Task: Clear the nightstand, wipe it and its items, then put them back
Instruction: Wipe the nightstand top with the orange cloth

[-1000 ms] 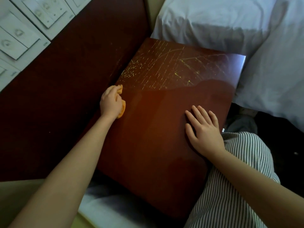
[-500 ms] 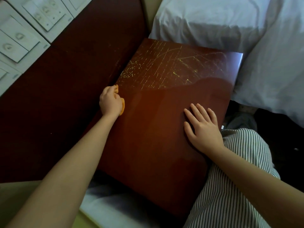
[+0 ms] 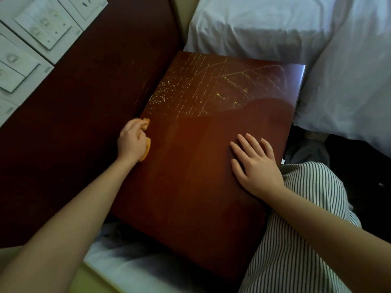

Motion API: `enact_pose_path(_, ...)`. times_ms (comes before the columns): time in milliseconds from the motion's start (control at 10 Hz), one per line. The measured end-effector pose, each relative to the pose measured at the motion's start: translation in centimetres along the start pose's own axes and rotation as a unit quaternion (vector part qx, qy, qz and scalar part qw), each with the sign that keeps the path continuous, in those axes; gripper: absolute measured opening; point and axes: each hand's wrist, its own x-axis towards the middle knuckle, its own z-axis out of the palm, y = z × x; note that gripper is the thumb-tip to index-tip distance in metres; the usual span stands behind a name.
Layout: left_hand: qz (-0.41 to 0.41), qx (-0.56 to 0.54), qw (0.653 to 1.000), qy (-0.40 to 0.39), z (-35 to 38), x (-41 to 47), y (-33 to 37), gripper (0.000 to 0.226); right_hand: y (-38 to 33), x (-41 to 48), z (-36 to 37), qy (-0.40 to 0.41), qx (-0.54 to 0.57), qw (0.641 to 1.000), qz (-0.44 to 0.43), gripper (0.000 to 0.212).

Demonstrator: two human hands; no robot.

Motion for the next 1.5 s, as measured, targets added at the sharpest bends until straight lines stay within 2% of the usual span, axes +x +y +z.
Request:
enact_pose_path(100,-0.084,0.005,0.995,0.051,1.2,1.6,2.3,0.033,0.0,0.0,0.0,-0.003,-0.001,1.0,0.001,0.053)
enact_pose_path(200,-0.049,0.001,0.998,0.04,1.8,1.4,3.2,0.033,0.0,0.0,0.0,-0.006,0.002,1.0,0.004,0.054)
enact_pose_path(300,0.053,-0.001,0.998,-0.022,1.8,-1.1,2.9,0.035,0.0,0.0,0.0,-0.005,-0.002,1.0,0.005,0.053)
enact_pose_path(400,0.117,-0.015,0.991,-0.058,0.9,-3.5,1.9,0.037,0.0,0.0,-0.1,0.0,0.001,1.0,0.004,0.052)
enact_pose_path(500,0.113,-0.014,0.992,-0.05,-0.1,-3.4,0.5,0.037,-0.1,0.0,-0.1,0.009,0.004,1.0,0.004,0.051)
enact_pose_path(700,-0.074,0.015,0.996,0.046,1.6,1.0,2.3,0.035,-0.1,0.0,-0.1,0.002,0.002,1.0,0.005,0.051)
enact_pose_path(800,-0.063,0.017,0.997,0.051,2.7,1.4,4.2,0.036,-0.1,0.0,-0.1,0.004,0.004,1.0,0.008,0.051)
enact_pose_path(1000,0.123,-0.005,0.991,-0.043,2.8,-3.7,5.0,0.04,-0.1,-0.1,-0.1,0.0,0.011,1.0,0.01,0.051)
enact_pose_path(1100,0.119,0.003,0.992,-0.045,1.6,-4.2,3.2,0.039,0.0,0.0,-0.1,-0.002,0.016,1.0,0.011,0.052)
enact_pose_path(1300,-0.095,0.034,0.993,0.056,1.6,0.0,3.1,0.036,0.0,-0.1,-0.2,-0.012,0.019,1.0,0.012,0.053)
enact_pose_path(1400,-0.095,0.033,0.993,0.059,2.7,0.8,4.6,0.037,0.0,0.0,-0.1,-0.014,0.02,1.0,0.012,0.053)
enact_pose_path(1500,0.03,0.024,0.999,0.012,3.7,-0.6,5.8,0.038,-0.1,-0.1,-0.1,-0.014,0.022,1.0,0.017,0.053)
